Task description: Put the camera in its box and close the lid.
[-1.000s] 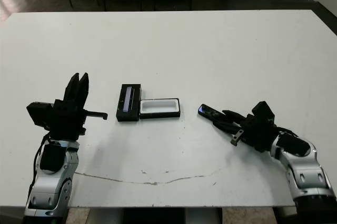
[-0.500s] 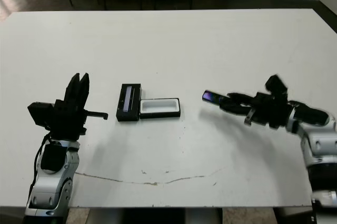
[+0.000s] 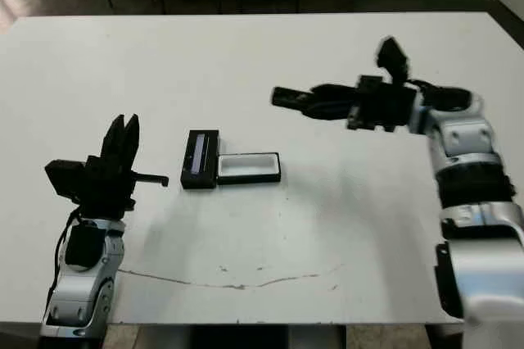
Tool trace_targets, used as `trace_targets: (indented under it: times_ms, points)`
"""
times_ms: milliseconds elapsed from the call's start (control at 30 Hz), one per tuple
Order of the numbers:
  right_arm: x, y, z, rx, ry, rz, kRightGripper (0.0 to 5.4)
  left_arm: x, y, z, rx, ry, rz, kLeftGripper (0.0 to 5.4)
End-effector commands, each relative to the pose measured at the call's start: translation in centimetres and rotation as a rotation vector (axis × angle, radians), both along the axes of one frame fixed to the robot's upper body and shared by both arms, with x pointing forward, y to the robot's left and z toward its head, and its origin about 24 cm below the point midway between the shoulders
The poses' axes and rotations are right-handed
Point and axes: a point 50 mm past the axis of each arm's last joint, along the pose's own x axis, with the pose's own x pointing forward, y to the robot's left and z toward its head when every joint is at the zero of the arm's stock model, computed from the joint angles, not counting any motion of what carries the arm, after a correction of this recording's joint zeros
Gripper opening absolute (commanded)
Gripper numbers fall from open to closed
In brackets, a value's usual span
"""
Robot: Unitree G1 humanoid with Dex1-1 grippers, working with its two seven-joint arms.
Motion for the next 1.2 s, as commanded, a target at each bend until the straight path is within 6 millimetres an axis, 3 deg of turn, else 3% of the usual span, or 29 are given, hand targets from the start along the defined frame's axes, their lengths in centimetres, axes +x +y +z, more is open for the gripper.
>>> trace_targets:
  times_ms: [33, 200, 367, 1200]
  points:
    - [0.1, 2.1, -0.1, -0.070, -0.004, 0.091, 0.17, -0.3, 0.2, -0.6, -0.003, 0.033, 0.005, 0.00]
    - [-0.5, 4.3, -0.3, -0.186, -0.014, 0.167, 0.17, -0.3, 0.3, -0.6, 0.006, 0.031, 0.017, 0.00]
    - [-0.9, 5.1, -0.9, -0.275, -0.018, 0.211, 0.17, -0.2, 0.2, -0.5, 0.008, 0.034, 0.013, 0.00]
    - [-1.9, 4.6, -3.8, -0.330, -0.010, 0.206, 0.17, -0.3, 0.1, -0.7, -0.003, 0.032, 0.018, 0.00]
